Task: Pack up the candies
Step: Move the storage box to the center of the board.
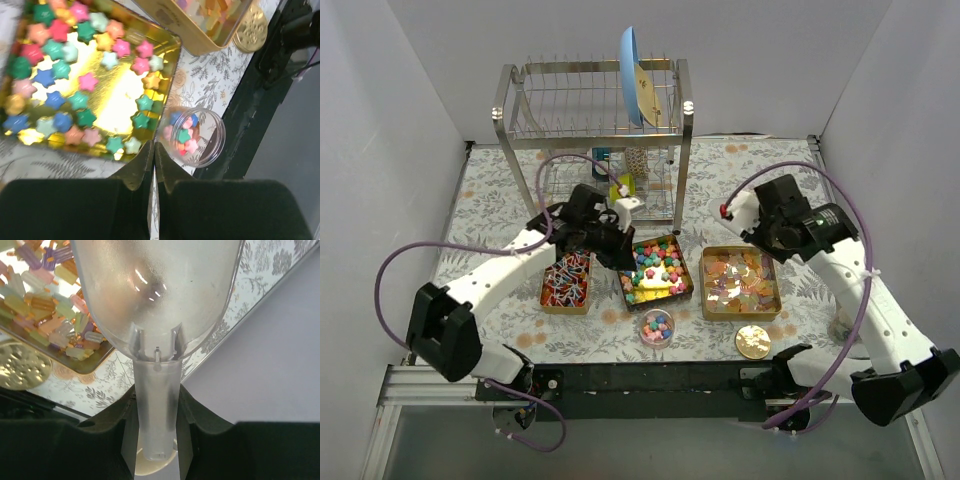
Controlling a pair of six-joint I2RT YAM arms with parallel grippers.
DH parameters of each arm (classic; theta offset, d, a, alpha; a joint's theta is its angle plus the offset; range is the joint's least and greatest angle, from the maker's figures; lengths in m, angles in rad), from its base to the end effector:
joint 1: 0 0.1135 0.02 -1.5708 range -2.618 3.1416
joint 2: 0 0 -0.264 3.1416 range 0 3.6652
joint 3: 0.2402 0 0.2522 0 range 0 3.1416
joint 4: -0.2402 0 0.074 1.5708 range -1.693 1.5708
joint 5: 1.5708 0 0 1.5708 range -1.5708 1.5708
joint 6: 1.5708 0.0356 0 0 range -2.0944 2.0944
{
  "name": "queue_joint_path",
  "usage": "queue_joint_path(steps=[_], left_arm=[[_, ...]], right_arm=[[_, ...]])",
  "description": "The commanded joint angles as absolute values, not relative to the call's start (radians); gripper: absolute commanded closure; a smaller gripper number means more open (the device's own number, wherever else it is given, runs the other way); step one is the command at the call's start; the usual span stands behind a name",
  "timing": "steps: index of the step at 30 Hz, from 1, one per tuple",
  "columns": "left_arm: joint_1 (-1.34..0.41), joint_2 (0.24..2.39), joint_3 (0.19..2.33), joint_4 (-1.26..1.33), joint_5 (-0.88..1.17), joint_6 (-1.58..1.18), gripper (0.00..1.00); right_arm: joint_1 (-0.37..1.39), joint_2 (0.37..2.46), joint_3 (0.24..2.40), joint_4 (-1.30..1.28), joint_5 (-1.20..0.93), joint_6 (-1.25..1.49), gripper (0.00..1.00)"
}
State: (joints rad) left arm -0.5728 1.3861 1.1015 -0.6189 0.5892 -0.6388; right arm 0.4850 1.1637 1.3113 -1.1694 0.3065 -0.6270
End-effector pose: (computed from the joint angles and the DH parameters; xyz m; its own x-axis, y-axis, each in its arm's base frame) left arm 0.2310 -0.1725 0.2804 -0.9709 0.0363 -0.2366 0.2002 0.6651 -0.7194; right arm 0.1866 0.0862 0.3592 -0.4321 -0.8600 -0.2716 -0.6899 0.5091 -0.5146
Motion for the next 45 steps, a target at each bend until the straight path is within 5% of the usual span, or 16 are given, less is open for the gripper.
queue_joint_path(steps=[1, 16, 25, 39, 45], left_arm=[[-0.763, 1.527, 1.187, -0.594, 0.505, -0.609, 1.00], [-0.957, 2.041, 1.640, -0.414, 0.261, -0.897, 1.00], [-0.989, 2.232, 1.807, -0.391, -0.053, -1.008, 1.00], [-0.968, 2.500, 2.107, -0.247, -0.170, -1.092, 1.00], [-0.945, 2.577, 2.261, -0.149, -0.195, -0.994, 0.89]], right_arm=[[0.378, 1.115, 1.286, -1.045, 0.222, -0.491, 0.99], [0.098, 0.973, 1.121, -1.020, 0.143, -0.425, 0.99], [0.038, 0.924, 1.063, -1.045, 0.117, -0.419, 0.99], [0.020, 0.905, 0.993, -1.046, 0.123, -0.414, 0.99], [0.015, 0.914, 0.991, -1.031, 0.120, -0.417, 0.99]])
